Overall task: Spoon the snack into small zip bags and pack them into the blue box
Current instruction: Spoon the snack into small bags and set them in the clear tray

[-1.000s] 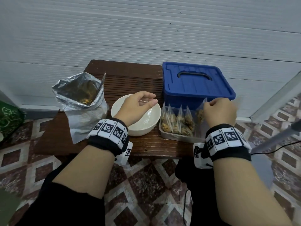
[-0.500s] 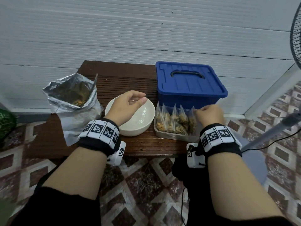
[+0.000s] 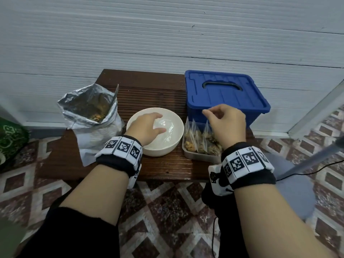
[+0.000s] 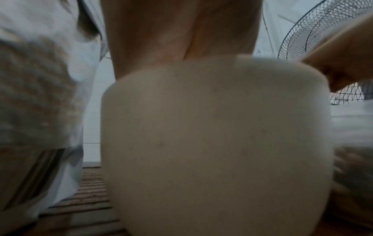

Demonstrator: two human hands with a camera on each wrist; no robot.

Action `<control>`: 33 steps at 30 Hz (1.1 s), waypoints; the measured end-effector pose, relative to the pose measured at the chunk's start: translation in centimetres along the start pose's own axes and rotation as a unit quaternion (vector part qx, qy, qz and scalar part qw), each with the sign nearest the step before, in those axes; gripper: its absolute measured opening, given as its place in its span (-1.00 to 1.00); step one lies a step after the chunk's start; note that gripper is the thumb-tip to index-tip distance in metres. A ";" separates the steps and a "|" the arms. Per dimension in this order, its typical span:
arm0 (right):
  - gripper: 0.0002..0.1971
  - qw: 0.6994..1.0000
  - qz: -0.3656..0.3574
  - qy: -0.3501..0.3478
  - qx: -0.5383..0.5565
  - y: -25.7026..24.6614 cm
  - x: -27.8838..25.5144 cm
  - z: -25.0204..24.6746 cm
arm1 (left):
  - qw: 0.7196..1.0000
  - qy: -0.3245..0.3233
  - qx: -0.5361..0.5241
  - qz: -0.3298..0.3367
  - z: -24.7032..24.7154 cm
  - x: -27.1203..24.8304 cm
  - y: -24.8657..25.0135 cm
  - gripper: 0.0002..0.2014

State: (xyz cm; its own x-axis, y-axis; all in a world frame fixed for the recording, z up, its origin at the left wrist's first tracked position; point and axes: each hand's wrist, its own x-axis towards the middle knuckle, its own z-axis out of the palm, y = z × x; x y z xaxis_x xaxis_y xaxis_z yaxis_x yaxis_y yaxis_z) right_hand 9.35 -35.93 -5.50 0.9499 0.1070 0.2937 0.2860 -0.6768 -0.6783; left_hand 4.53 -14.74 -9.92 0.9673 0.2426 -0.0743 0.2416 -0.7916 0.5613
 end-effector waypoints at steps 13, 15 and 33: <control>-0.87 0.997 0.001 -0.077 0.031 -1.3 -0.6 2.1 | 0.998 -0.029 0.056 0.009 1.0 1.1 0.2 -0.73; -0.86 0.996 0.001 -0.080 0.028 -1.4 -0.7 2.0 | 0.999 -0.021 0.043 0.009 0.8 0.9 0.4 -0.83; -0.87 0.979 -0.012 -0.179 0.093 -2.3 -1.1 2.7 | 0.900 0.096 -0.425 -0.030 -1.9 -0.6 2.7 -0.86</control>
State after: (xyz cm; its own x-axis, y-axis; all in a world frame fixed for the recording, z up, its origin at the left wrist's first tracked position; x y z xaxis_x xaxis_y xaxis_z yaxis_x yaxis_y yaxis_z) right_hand 7.99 -32.59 -6.08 0.9167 0.3919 0.0784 0.2945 -0.5297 -0.7954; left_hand 4.47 -15.96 -6.73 0.9034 0.4280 -0.0271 0.0677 -0.0799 0.9945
